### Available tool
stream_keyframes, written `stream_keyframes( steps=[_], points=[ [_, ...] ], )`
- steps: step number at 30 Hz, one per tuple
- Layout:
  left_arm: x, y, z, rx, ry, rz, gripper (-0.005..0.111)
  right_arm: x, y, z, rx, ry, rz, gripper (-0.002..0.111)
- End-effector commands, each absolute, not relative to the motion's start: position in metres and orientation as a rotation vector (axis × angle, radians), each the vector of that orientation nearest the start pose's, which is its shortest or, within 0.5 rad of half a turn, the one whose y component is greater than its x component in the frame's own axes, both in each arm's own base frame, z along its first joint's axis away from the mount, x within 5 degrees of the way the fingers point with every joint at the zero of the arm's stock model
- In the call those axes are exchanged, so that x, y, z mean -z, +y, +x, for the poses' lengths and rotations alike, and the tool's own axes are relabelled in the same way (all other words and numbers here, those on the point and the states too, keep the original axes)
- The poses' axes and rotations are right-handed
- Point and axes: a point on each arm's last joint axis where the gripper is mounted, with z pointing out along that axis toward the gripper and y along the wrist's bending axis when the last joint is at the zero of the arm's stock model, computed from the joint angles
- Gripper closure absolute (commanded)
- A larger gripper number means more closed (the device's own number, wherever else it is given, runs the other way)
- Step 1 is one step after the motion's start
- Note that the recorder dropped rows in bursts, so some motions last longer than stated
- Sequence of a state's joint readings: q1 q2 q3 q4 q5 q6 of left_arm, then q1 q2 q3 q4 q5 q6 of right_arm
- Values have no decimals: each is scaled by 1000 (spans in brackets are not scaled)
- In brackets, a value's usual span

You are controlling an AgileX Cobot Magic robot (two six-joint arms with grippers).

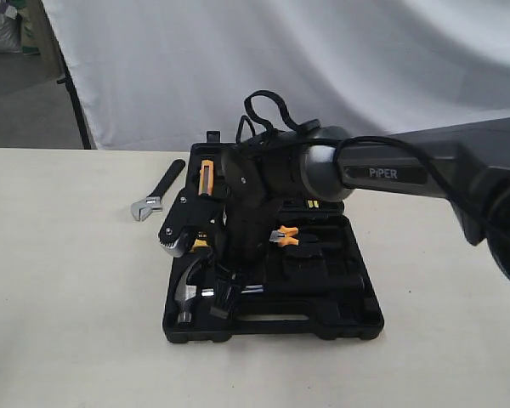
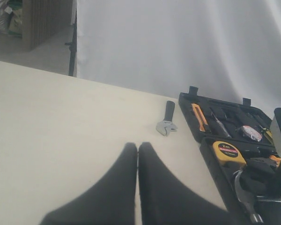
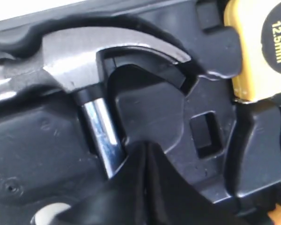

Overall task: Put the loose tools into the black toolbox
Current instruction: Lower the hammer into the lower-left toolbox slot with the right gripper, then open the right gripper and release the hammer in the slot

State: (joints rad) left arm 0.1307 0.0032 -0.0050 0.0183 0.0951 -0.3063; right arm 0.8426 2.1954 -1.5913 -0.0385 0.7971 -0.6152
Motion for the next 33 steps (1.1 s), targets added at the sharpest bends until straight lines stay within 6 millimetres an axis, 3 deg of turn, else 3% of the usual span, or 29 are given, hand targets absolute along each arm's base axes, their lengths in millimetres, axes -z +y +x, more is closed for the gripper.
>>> stream_keyframes(
  steps=[1, 9, 15, 20, 26, 30, 33],
  points=[
    [-208, 9, 55, 103, 1526, -346, 106, -128, 322, 293, 28, 2228, -2011, 109],
    [-208, 9, 55, 103, 1526, -346, 106, -187, 326, 297, -13, 2066, -1835, 109],
    [-208, 9, 55, 103, 1526, -346, 106, -201, 329, 297, -60, 2031, -1761, 109],
    [-208, 9, 55, 103, 1526, -346, 106, -169, 332, 296, -90, 2135, -1806, 109],
    [-208, 9, 55, 103, 1526, -346, 106, -104, 327, 291, -47, 2317, -1961, 109],
    [-208, 9, 55, 103, 1526, -346, 106, -97, 325, 290, -40, 2337, -1988, 109],
    [-208, 9, 55, 103, 1526, -346, 106, -107, 326, 291, -41, 2316, -1973, 109]
  ],
)
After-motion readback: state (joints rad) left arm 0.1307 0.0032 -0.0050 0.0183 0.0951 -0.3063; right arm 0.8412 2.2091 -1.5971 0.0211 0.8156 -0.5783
